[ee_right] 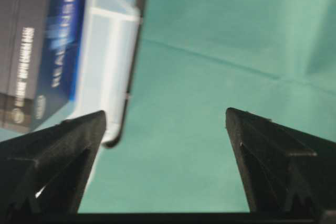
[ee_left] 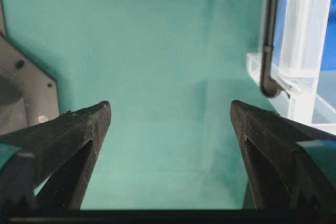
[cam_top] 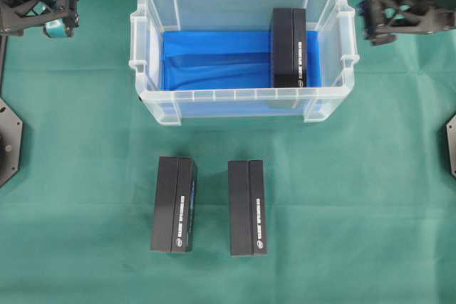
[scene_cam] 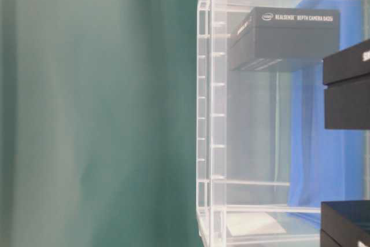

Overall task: Take out the box from the case.
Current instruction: 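Move the right gripper over the right black box in the case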

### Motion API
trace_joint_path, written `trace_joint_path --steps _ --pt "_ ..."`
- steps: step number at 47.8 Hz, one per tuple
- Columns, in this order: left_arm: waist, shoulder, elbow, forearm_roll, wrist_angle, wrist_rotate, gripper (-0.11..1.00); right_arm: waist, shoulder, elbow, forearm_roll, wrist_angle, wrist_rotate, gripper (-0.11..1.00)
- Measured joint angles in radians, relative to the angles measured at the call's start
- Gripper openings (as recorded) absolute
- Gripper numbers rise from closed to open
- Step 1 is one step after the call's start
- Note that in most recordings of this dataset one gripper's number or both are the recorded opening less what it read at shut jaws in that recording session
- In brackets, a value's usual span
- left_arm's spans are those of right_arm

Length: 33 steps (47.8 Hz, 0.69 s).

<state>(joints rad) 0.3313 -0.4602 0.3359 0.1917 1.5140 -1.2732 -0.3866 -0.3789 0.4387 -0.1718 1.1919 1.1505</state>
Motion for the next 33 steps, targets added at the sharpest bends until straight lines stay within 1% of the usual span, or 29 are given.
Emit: trace_joint_path --steps 12,20,33 --pt "0.000 0.002 0.005 0.000 -0.009 0.003 0.95 0.048 0.130 -0.103 0.000 -0.025 0.049 0.93" --pt "0.000 0.002 0.006 -0.002 -0.041 0.005 0.95 0.072 0.209 -0.164 0.000 -0.052 0.081 0.93" --pt "0.000 0.002 0.006 -0.002 -0.057 0.008 0.95 0.100 0.305 -0.256 0.000 -0.063 0.103 0.93"
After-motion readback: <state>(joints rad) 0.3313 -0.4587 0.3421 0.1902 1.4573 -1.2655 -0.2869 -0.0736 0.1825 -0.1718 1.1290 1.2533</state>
